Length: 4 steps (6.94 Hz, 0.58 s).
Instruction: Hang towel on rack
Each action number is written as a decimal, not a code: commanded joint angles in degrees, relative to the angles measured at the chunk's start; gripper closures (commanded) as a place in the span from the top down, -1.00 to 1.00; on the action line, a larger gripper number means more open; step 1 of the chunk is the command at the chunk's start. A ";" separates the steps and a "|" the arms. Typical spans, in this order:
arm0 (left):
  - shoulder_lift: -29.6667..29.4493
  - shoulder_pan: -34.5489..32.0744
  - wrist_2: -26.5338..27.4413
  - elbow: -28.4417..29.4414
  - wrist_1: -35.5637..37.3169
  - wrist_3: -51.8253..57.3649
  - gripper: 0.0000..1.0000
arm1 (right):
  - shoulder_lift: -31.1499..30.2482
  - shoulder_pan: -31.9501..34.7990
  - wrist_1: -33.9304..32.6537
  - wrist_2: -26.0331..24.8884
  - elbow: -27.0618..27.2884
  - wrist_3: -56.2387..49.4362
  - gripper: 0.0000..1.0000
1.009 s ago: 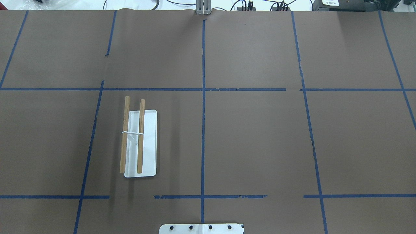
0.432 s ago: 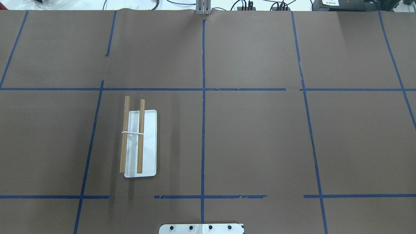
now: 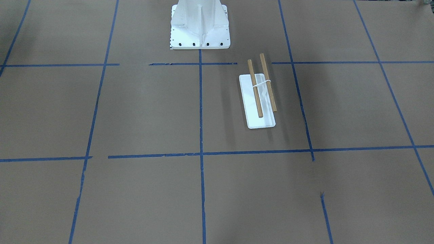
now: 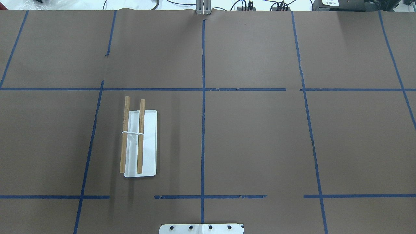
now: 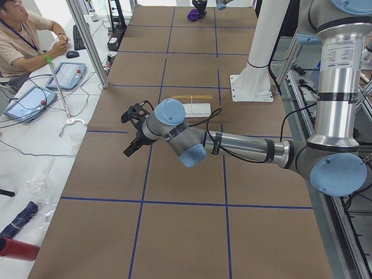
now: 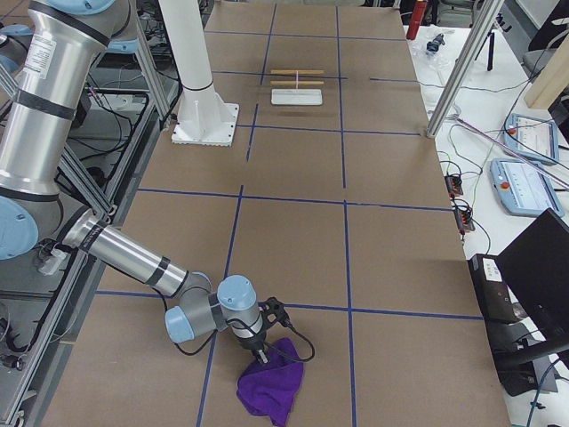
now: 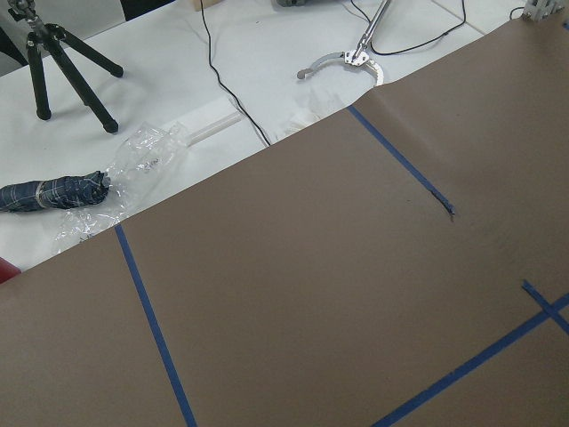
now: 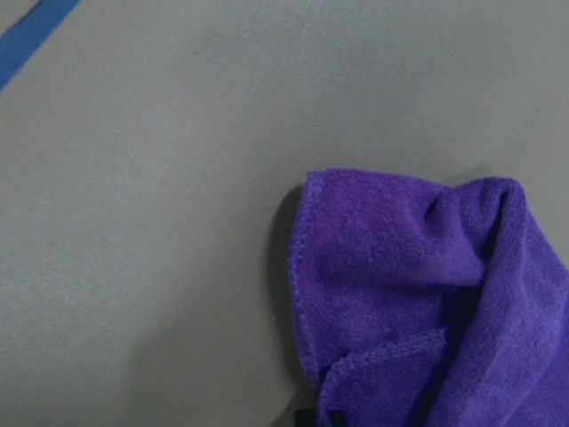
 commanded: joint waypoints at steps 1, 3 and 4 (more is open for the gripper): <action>0.00 0.03 0.00 -0.04 -0.04 -0.05 1.00 | -0.41 0.53 0.20 0.92 4.36 -1.36 -1.00; -0.08 0.03 0.00 -0.04 -1.00 0.04 1.00 | -0.24 4.11 -1.98 9.75 10.43 -1.80 -1.00; -0.08 0.03 0.00 0.05 -3.18 -0.13 1.00 | 0.11 6.40 -8.87 14.15 16.81 -1.80 -1.00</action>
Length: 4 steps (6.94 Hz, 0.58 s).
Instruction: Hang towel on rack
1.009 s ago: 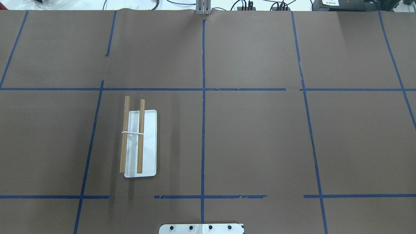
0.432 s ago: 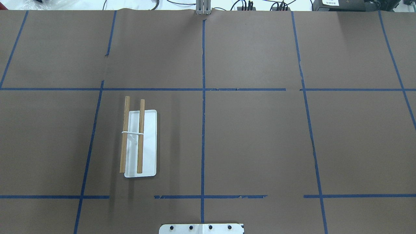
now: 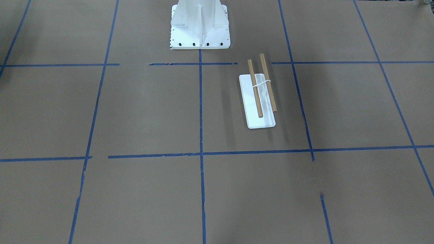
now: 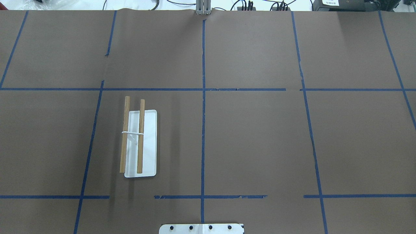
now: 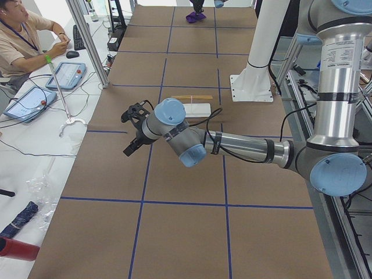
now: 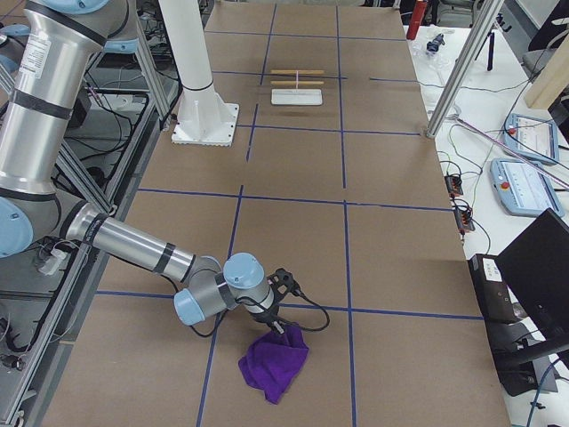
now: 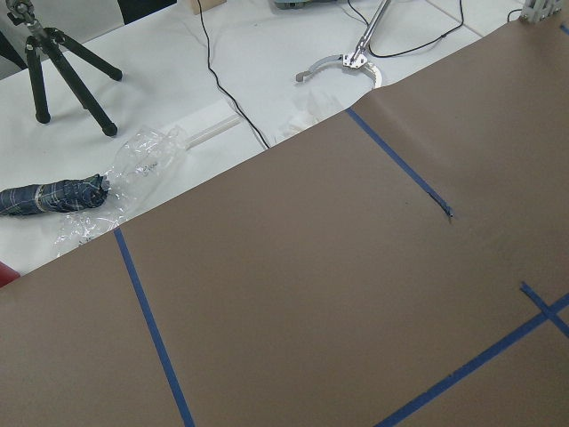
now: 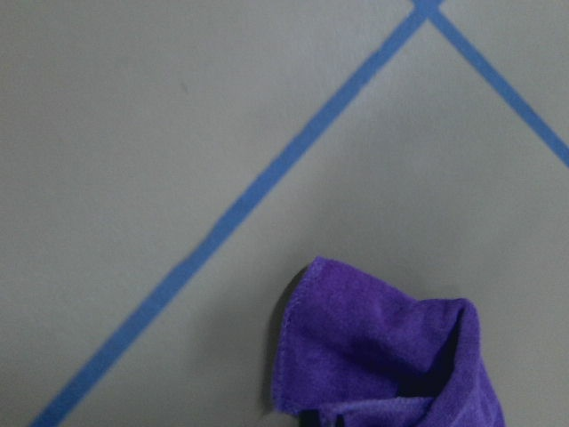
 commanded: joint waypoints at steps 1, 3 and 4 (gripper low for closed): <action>-0.27 0.09 0.00 0.16 -1.93 -0.13 1.00 | 1.69 4.04 -19.64 6.43 17.57 -0.07 -1.00; -0.37 0.26 0.35 0.08 -1.84 0.05 1.00 | 16.36 6.94 -54.85 6.35 34.16 -0.07 -1.00; -0.36 0.61 0.18 0.16 -1.66 0.31 1.00 | 25.26 7.22 -65.03 6.35 35.43 -0.07 -1.00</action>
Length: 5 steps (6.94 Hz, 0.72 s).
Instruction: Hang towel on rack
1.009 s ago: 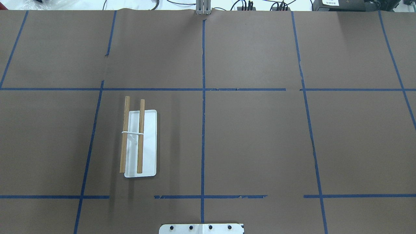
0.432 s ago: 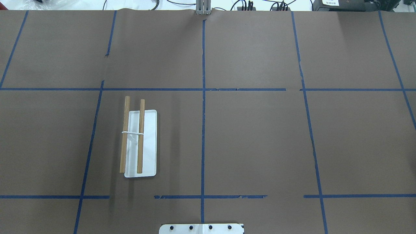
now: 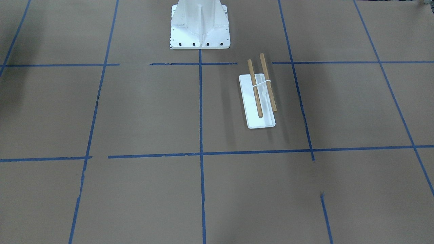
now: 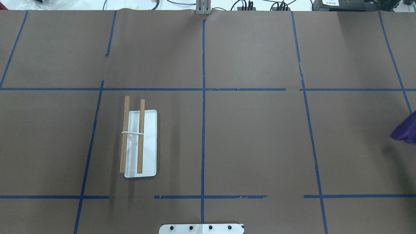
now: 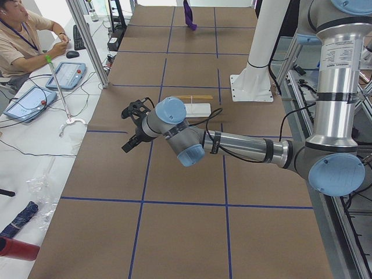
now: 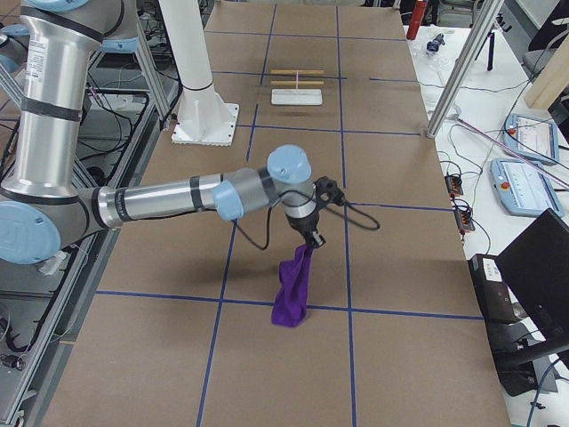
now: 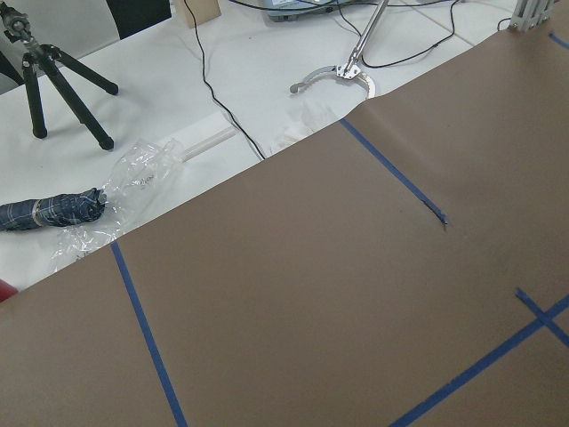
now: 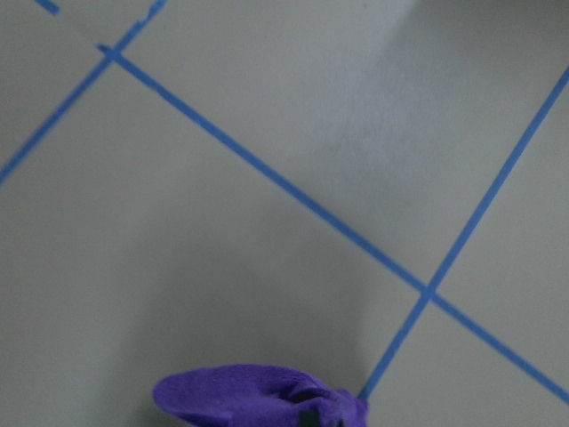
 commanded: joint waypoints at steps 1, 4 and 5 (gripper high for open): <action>-0.07 2.99 0.08 0.00 0.40 0.06 1.00 | 19.88 0.98 -25.02 0.11 4.25 0.26 -1.00; -3.82 9.23 0.35 -0.69 0.93 -17.17 1.00 | 34.47 -14.43 -30.01 -1.91 4.51 24.12 -1.00; -6.98 11.00 0.26 -1.05 3.10 -23.52 1.00 | 34.57 -19.36 -23.77 -3.65 5.47 36.87 -1.00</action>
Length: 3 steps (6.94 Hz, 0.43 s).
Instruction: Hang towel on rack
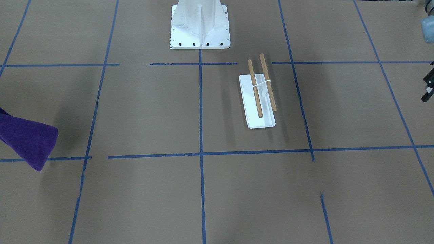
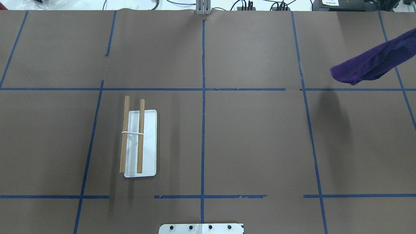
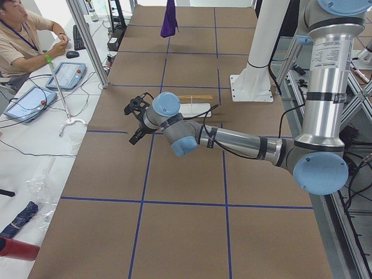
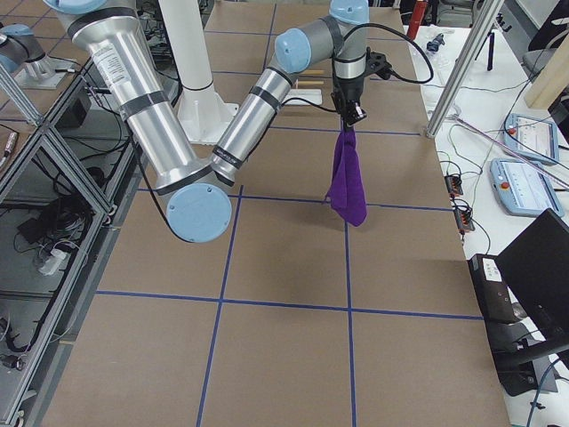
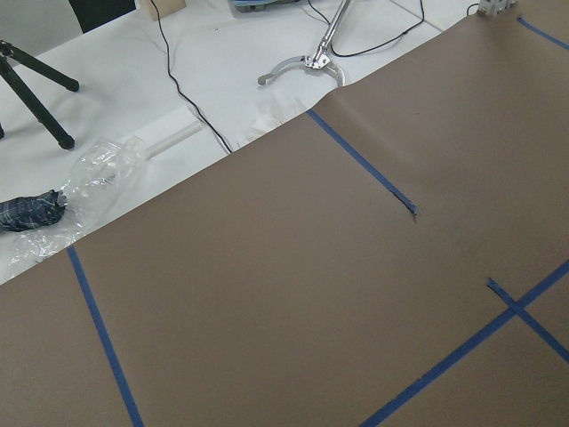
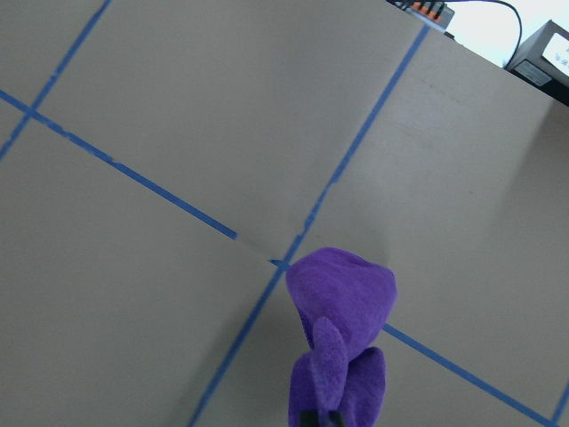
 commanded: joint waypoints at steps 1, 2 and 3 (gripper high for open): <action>-8.14 5.07 0.25 -2.44 8.96 -16.38 1.00 | 1.87 -12.10 12.68 -4.78 1.17 26.50 -1.00; -12.10 7.70 2.95 -5.86 16.95 -24.98 1.00 | 4.13 -17.38 16.32 -8.46 1.00 34.00 -1.00; -17.62 13.21 6.11 -7.28 23.55 -35.95 1.00 | 7.81 -23.00 16.44 -13.37 0.82 37.73 -1.00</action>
